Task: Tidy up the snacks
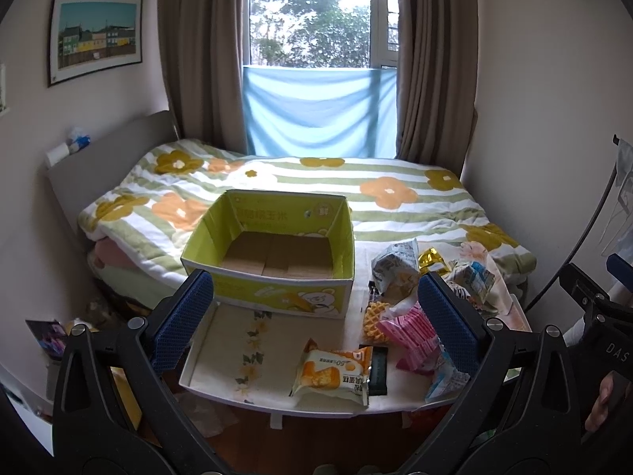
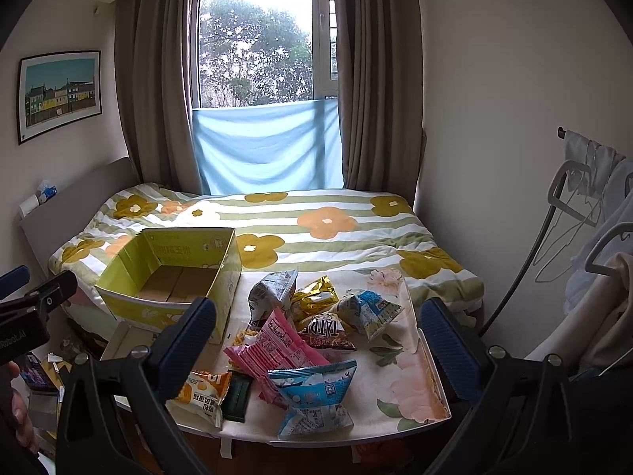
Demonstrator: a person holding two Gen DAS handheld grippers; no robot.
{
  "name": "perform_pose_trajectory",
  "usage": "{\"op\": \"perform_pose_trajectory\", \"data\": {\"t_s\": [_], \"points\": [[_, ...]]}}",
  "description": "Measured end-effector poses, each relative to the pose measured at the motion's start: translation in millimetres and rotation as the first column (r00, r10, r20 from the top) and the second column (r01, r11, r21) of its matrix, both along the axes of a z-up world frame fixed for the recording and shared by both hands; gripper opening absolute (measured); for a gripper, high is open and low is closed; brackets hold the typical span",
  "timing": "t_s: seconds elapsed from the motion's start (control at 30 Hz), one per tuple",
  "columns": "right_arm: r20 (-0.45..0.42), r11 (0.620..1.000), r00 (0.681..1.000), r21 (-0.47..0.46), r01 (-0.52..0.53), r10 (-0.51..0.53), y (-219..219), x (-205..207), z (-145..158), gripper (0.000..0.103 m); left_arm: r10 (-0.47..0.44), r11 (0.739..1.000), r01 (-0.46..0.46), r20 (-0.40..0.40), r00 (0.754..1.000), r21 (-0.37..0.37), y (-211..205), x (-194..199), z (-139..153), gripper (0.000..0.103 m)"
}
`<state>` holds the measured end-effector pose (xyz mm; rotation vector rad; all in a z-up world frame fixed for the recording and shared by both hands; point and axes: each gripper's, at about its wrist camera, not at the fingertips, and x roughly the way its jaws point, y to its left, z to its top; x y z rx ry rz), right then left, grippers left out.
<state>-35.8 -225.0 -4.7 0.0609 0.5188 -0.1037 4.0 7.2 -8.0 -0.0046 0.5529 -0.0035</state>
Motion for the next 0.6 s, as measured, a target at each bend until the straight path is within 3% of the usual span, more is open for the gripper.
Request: {"op": "perform_pose_trajectory", "data": {"t_s": [0.6], "points": [[0.013, 1.000, 1.000, 0.002, 0.001, -0.001, -2.9, 6.1, 0.8, 0.103, -0.003, 1.000, 0.003, 0.028, 1.000, 0.005, -3.5, 6.6, 4.8, 0.103]]}}
